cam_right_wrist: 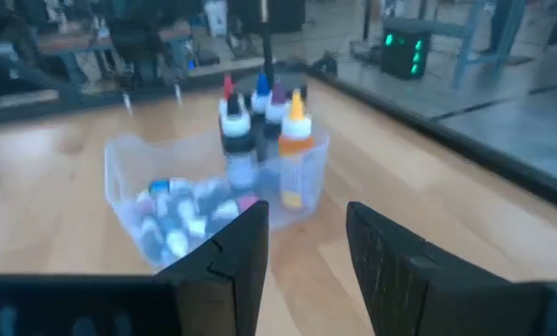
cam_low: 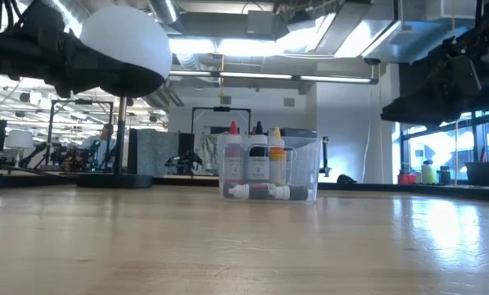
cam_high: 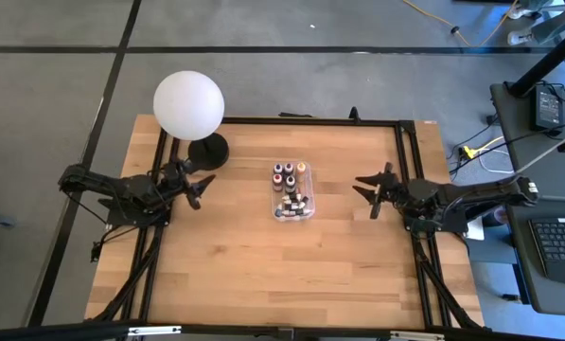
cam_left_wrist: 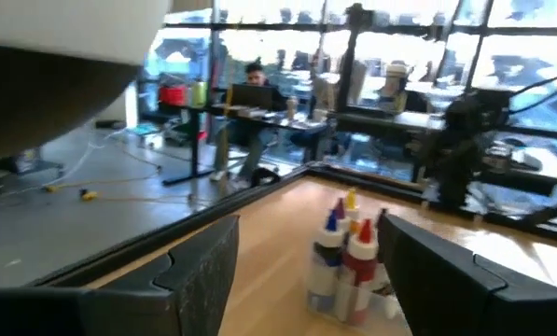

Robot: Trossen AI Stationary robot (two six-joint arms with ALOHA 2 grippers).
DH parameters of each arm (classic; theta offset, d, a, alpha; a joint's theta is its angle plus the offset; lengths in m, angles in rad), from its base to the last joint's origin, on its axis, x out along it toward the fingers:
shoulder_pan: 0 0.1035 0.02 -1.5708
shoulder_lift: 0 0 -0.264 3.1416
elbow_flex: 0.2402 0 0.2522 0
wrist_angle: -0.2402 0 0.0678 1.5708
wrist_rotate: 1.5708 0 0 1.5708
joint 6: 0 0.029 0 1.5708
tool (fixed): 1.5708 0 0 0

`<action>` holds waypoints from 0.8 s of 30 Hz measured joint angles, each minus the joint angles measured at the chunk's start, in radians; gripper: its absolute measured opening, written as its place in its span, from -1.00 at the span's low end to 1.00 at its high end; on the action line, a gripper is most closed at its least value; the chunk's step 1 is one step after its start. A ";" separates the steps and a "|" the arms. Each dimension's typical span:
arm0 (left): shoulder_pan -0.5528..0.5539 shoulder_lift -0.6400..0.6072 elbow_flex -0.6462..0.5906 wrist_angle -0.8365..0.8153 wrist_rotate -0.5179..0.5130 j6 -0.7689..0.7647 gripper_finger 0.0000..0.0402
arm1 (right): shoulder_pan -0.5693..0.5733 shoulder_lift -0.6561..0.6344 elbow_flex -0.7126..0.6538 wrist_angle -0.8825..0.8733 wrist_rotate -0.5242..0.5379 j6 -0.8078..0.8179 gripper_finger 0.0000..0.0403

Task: Pick & Place food coloring
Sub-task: Return to Home Position

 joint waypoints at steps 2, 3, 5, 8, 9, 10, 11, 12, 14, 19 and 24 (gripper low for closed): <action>0.000 0.000 0.001 -0.012 -0.038 -0.012 0.26 | 0.000 -0.027 0.000 0.000 0.000 -0.022 -0.26; -0.001 0.000 0.002 -0.011 -0.043 -0.013 0.26 | 0.000 -0.040 0.000 -0.001 -0.005 -0.033 -0.26; -0.003 0.000 0.002 -0.015 -0.044 -0.012 0.26 | 0.000 -0.058 0.000 0.000 -0.005 -0.057 -0.26; -0.003 0.001 0.001 -0.016 -0.051 -0.003 0.26 | 0.000 -0.072 0.000 -0.001 -0.005 -0.081 -0.26; -0.003 0.003 0.000 -0.016 -0.054 0.006 0.26 | 0.000 -0.072 0.000 -0.001 -0.006 -0.091 -0.26; -0.003 0.007 0.000 -0.016 -0.056 0.015 0.26 | 0.000 -0.072 0.000 -0.001 -0.007 -0.108 -0.26; -0.003 0.010 0.000 -0.016 -0.056 0.020 0.26 | 0.000 -0.069 0.000 -0.001 -0.007 -0.119 -0.26; -0.003 0.010 0.000 -0.014 -0.056 0.022 0.26 | 0.000 -0.066 0.000 -0.001 -0.008 -0.133 -0.26; -0.003 0.010 0.000 -0.014 -0.053 0.022 0.26 | 0.000 -0.064 0.000 -0.001 -0.008 -0.134 -0.26; -0.003 0.010 0.000 -0.009 -0.050 0.022 0.26 | 0.000 -0.064 0.000 -0.001 -0.008 -0.134 -0.26; -0.003 0.010 0.000 -0.008 -0.048 0.023 0.26 | 0.000 -0.064 0.000 -0.001 -0.009 -0.135 -0.26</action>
